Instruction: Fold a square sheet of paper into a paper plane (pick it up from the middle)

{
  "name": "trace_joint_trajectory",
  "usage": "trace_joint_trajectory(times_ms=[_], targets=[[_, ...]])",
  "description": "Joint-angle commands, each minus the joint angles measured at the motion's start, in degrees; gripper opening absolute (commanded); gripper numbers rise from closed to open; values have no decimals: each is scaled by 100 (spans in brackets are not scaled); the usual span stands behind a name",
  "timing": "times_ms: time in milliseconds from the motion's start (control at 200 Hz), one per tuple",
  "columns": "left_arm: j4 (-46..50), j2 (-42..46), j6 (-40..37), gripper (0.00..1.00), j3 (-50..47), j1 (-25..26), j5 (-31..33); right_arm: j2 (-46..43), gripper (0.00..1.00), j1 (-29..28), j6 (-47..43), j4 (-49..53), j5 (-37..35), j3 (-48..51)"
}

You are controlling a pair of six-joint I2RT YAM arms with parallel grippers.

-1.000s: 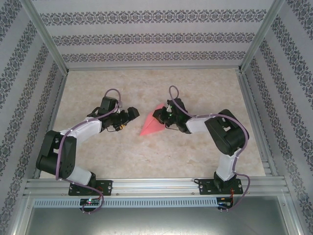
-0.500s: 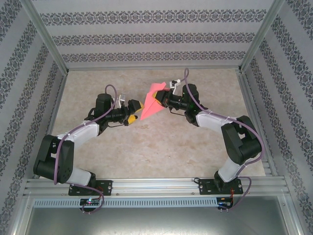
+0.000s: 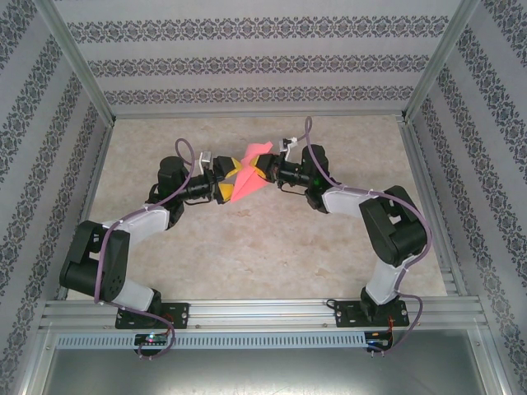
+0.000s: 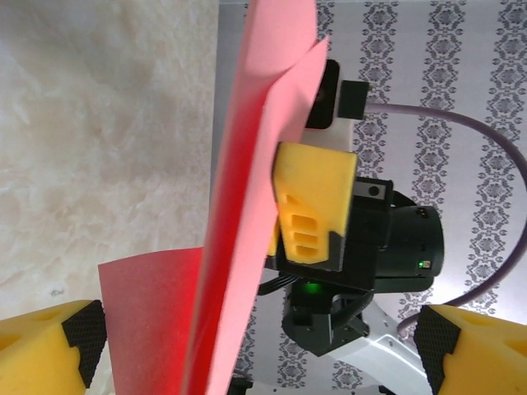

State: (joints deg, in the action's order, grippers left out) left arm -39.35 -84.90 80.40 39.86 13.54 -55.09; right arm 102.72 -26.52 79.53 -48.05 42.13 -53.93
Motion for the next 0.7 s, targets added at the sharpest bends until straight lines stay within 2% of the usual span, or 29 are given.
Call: trace_joint_trajectory(times_ms=[0,100,265,600,694], targets=[[-567,-77,346,95,-13,65,-43,95,11,-64,80,-375,94,-170],[-525,-134,345,87,-58,59,56,138,11,-50,119,-424,89,-172],[-758,-285,472,67,-92,65,66,243,12,-53,247,-563,162,-180],[-61,-138,-186,35,44,66,95,345,14,-46,308,-530,243,-157],[-20,-157,-261,29,65,59,88,346,14,-46,324,-539,243,-145]])
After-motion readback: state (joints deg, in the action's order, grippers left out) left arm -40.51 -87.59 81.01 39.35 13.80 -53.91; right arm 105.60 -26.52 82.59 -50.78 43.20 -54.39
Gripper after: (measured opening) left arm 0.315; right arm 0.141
